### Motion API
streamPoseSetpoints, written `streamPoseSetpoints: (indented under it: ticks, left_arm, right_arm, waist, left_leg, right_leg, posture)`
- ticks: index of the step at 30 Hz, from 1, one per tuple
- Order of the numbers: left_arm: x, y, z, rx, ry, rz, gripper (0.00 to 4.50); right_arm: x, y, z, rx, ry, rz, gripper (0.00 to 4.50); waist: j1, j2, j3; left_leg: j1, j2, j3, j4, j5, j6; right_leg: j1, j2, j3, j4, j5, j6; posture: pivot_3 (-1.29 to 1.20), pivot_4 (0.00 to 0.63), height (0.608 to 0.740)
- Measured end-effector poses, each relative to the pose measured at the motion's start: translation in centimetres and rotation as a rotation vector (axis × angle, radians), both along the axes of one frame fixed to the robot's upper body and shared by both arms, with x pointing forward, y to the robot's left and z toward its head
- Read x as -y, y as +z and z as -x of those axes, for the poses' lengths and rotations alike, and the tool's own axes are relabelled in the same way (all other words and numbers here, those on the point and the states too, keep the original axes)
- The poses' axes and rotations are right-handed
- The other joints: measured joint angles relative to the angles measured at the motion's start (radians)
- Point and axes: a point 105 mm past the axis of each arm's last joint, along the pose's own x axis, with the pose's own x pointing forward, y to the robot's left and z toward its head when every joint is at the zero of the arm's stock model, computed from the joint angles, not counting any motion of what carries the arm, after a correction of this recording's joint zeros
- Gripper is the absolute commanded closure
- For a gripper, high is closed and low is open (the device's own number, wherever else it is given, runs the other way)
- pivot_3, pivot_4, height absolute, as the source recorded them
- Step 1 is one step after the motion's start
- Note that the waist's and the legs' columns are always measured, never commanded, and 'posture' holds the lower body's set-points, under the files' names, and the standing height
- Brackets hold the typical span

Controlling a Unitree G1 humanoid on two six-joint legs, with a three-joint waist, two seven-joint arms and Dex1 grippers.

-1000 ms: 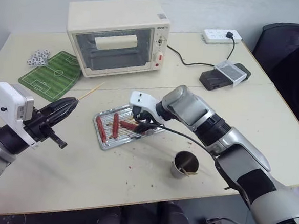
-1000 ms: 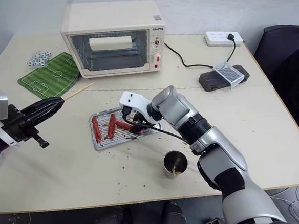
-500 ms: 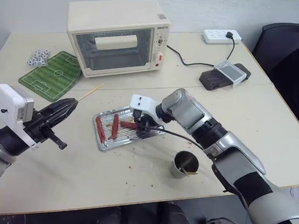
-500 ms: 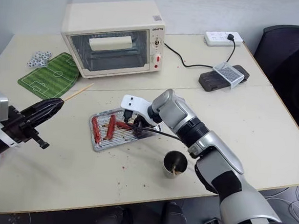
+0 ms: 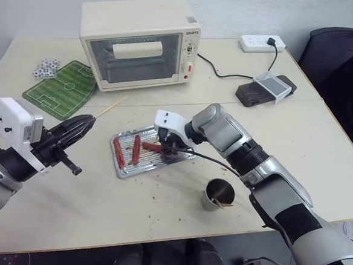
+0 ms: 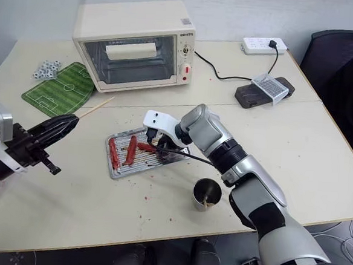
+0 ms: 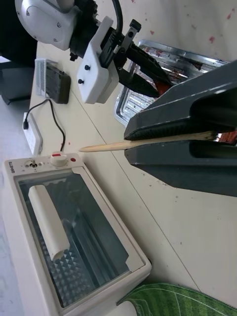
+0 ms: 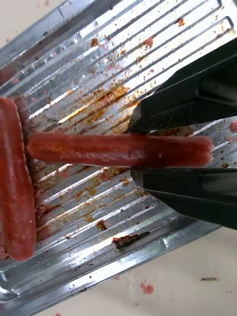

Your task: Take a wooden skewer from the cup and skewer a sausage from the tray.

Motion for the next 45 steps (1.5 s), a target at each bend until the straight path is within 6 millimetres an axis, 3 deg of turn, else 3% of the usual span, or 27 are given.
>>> streamPoseSetpoints:
  ticks: [3, 7, 17, 20, 24, 30, 32, 35, 45]
  left_arm:
    - [0.0, 0.0, -0.1, -0.001, -0.001, 0.002, 4.5]
    - [-0.2, -0.1, -0.2, -0.009, 0.001, 0.007, 4.5]
    - [-0.2, -0.3, -0.2, -0.021, -0.017, 0.004, 4.5]
    - [0.3, -0.5, -0.2, -0.04, -0.065, -0.026, 4.5]
    - [0.8, 0.1, -0.6, -0.054, -0.144, -0.071, 4.5]
    - [2.2, -0.2, -0.1, -0.156, -0.371, -0.18, 4.5]
    - [2.7, 0.0, 0.0, -0.171, -0.439, -0.199, 4.5]
    - [3.9, 0.6, 0.3, -0.17, -0.546, -0.225, 4.5]
    - [6.0, 1.7, 0.0, -0.15, -0.69, -0.253, 4.5]
  right_arm:
    - [0.0, 0.0, 0.0, 0.0, 0.001, -0.009, 3.39]
    - [0.0, 0.0, 0.0, -0.003, -0.008, -0.018, 4.15]
    - [0.7, 0.7, -0.1, -0.019, -0.002, -0.018, 4.15]
    - [2.4, 3.7, -0.4, -0.023, 0.021, -0.036, 4.15]
    - [4.9, 8.9, 1.2, -0.005, 0.165, -0.04, 4.15]
    - [11.2, 11.5, 3.2, -0.015, 0.182, -0.017, 4.15]
    - [12.2, 12.6, 3.9, -0.002, 0.191, -0.021, 4.15]
    - [12.6, 13.6, 5.1, 0.005, 0.223, -0.037, 4.15]
    - [11.6, 13.5, 7.4, -0.049, 0.299, -0.055, 4.15]
  waist:
    - [-0.001, 0.0, 0.0]
    - [-0.001, 0.0, 0.0]
    - [0.0, 0.0, 0.0]
    - [0.003, 0.0, 0.0]
    - [0.006, 0.0, 0.0]
    - [0.006, 0.0, 0.001]
    - [0.005, 0.001, 0.001]
    - [-0.001, 0.001, 0.001]
    - [0.021, 0.001, 0.001]
  left_leg:
    - [0.0, 0.0, 0.0, 0.0, 0.0, 0.0]
    - [0.0, 0.0, 0.0, 0.0, 0.0, 0.0]
    - [0.001, 0.0, 0.0, 0.0, 0.001, -0.001]
    - [0.0, -0.001, 0.0, 0.001, 0.001, -0.001]
    - [0.0, -0.003, 0.0, 0.001, 0.0, -0.001]
    - [0.0, -0.003, 0.001, 0.0, 0.0, -0.001]
    - [0.0, -0.003, 0.001, 0.0, 0.0, -0.001]
    - [0.002, -0.002, 0.003, 0.0, 0.0, -0.002]
    - [0.001, -0.003, 0.003, 0.002, 0.0, -0.002]
  right_leg:
    - [0.0, 0.0, 0.0, 0.0, 0.0, 0.0]
    - [0.0, 0.0, 0.0, 0.001, 0.0, 0.0]
    - [0.0, 0.0, 0.0, 0.002, 0.0, 0.0]
    - [0.0, 0.0, 0.0, 0.001, 0.0, 0.0]
    - [0.0, 0.001, 0.0, 0.0, 0.0, 0.0]
    - [-0.001, 0.0, -0.001, 0.0, 0.0, 0.0]
    - [-0.001, 0.0, 0.0, 0.0, 0.0, 0.0]
    - [-0.001, 0.002, 0.001, 0.0, -0.001, -0.001]
    - [-0.002, 0.001, 0.001, 0.003, -0.001, -0.001]
  posture:
    - [0.0, 0.15, 0.74]
    - [0.0, 0.15, 0.74]
    - [0.0, 0.15, 0.74]
    - [0.0, 0.15, 0.74]
    - [0.0, 0.15, 0.74]
    - [0.0, 0.15, 0.74]
    - [0.0, 0.15, 0.74]
    - [0.0, 0.15, 0.74]
    - [0.0, 0.15, 0.74]
